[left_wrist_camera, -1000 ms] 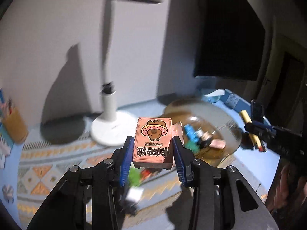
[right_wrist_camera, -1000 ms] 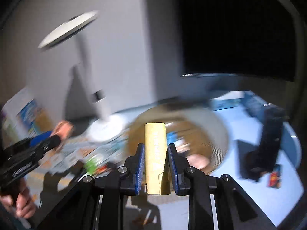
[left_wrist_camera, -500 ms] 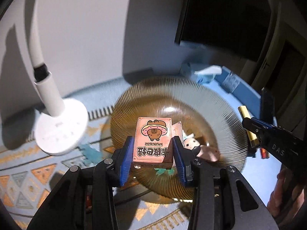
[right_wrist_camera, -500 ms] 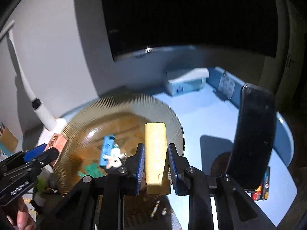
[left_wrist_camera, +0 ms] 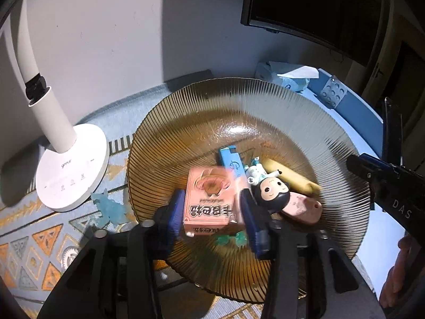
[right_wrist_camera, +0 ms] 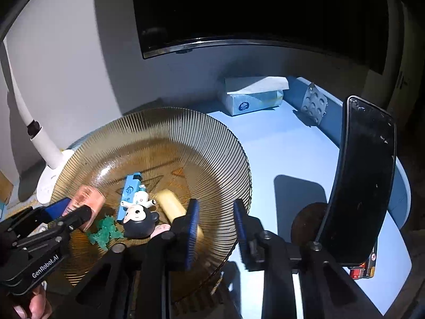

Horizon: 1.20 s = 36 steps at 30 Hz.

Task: Organize rigid objects
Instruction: 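Carry pink box and yellow highlighter to the amber bowl and release, then move both open tools back toward the remaining loose objects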

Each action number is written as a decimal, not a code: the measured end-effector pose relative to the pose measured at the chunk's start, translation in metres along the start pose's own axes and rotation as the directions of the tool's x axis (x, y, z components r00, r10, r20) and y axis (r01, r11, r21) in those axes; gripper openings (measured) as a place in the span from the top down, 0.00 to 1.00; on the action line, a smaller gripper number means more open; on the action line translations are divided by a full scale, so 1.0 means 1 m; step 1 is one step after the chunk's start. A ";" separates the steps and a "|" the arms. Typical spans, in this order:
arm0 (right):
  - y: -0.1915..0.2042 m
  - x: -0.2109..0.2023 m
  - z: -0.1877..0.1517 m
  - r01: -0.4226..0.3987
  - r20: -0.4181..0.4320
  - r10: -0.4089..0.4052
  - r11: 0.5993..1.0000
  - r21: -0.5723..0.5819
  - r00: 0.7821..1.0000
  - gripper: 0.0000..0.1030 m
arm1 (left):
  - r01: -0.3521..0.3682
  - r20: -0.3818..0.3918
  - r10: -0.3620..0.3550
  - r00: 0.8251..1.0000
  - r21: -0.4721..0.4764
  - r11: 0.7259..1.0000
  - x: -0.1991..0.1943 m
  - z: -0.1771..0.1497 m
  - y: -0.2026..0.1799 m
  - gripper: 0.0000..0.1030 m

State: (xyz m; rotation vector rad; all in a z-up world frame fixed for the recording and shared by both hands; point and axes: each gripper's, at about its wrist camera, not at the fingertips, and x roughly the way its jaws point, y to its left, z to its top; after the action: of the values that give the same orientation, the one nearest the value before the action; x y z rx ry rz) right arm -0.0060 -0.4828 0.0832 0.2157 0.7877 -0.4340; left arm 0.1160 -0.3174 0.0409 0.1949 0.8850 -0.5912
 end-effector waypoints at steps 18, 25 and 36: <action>0.039 -0.128 -0.012 -0.110 0.185 0.108 0.994 -0.004 0.977 0.38 | -0.028 0.337 0.062 0.939 -0.104 0.994 -0.200 -0.022 0.069 0.26; 0.072 -0.156 -0.029 -0.155 0.209 0.160 0.987 -0.039 0.965 0.24 | -0.055 0.368 0.115 0.923 -0.172 0.984 -0.245 -0.063 0.113 0.23; 0.160 -0.145 -0.079 -0.251 0.114 0.270 0.955 -0.157 0.956 0.24 | -0.056 0.280 0.145 0.949 -0.302 0.951 -0.247 -0.140 0.198 0.23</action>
State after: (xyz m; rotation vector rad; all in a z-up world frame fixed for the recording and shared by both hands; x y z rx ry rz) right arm -0.0741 -0.2704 0.1380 0.1536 0.6433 -0.1396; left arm 0.0127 0.0009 0.1286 -0.1152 0.6514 -0.3740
